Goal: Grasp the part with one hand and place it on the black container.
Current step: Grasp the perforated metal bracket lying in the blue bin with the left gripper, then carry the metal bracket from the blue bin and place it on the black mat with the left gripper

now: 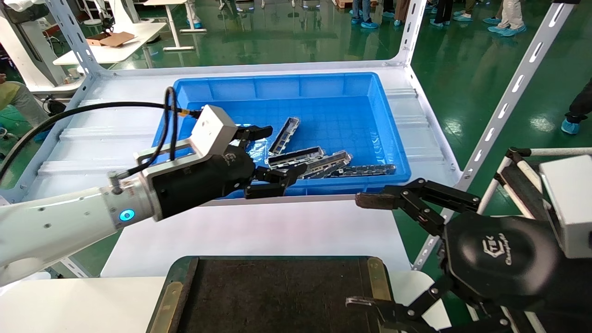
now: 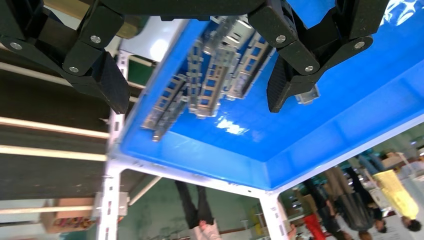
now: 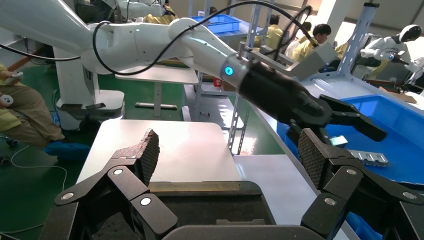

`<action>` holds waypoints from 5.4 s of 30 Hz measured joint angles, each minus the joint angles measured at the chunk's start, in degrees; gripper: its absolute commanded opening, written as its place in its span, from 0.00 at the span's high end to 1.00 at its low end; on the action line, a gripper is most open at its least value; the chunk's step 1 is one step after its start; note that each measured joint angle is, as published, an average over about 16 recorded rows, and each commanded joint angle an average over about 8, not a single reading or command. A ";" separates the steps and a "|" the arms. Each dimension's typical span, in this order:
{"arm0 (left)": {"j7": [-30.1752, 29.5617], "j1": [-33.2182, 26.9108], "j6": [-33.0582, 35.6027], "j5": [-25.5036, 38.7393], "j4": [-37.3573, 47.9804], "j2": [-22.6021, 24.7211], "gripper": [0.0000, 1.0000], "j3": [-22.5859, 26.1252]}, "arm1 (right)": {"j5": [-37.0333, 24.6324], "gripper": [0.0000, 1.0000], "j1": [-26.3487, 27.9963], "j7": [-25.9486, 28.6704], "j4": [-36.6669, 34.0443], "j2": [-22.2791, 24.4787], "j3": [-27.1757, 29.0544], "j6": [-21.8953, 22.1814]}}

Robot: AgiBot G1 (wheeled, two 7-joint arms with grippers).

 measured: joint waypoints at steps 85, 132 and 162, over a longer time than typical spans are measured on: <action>1.38 -18.16 -25.54 -11.40 43.53 21.24 1.00 26.83 | 0.06 1.00 0.02 -0.05 0.00 0.04 -0.09 0.04; 10.32 -18.51 -4.43 -30.35 30.10 9.08 1.00 20.73 | 0.10 1.00 0.04 -0.07 0.00 0.06 -0.14 0.06; -0.83 0.53 -4.31 -34.22 -8.16 -10.32 1.00 23.76 | 0.12 1.00 0.04 -0.09 0.00 0.07 -0.17 0.07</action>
